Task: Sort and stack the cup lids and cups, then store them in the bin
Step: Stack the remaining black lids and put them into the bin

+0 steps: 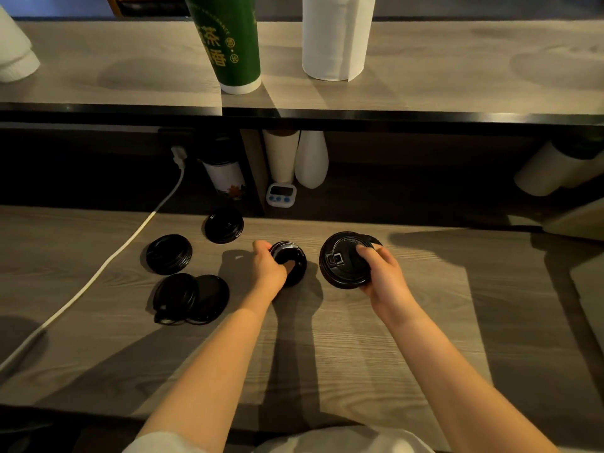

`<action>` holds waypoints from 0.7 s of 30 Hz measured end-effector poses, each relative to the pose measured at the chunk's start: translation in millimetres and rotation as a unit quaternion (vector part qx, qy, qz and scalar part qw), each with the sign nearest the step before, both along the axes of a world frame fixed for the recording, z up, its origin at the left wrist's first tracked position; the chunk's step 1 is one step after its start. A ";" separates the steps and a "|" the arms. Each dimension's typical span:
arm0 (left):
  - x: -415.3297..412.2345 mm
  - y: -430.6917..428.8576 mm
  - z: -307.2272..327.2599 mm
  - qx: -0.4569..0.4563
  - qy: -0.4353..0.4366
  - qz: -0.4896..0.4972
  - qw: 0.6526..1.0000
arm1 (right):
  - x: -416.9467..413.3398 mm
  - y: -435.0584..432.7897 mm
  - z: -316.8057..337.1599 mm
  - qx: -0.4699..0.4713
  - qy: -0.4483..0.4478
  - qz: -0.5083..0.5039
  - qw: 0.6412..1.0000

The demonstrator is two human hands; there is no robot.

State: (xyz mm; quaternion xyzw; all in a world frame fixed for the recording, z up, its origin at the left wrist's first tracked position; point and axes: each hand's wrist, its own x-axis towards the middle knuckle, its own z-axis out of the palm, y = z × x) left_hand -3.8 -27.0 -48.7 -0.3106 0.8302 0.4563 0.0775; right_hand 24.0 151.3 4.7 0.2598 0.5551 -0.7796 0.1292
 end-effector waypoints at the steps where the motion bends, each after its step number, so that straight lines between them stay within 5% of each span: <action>1: 1.6 2.7 2.6 0.028 0.022 0.021 0.999 | 0.7 0.0 -0.7 -0.007 0.000 0.000 1.000; 5: 19.1 16.4 17.2 0.214 0.064 0.033 0.974 | 2.9 -1.8 0.3 -0.035 0.009 0.026 0.999; 11: 49.8 36.6 46.4 0.492 0.067 0.077 0.864 | 5.8 -10.4 4.2 -0.009 0.050 0.022 0.998; 14: 61.2 39.3 52.0 0.523 0.057 0.056 0.848 | 10.2 -15.1 -2.4 0.091 0.084 0.058 0.991; 21: 70.1 34.0 51.7 0.461 0.059 0.018 0.885 | 19.1 -12.1 -15.2 0.364 0.196 0.138 0.900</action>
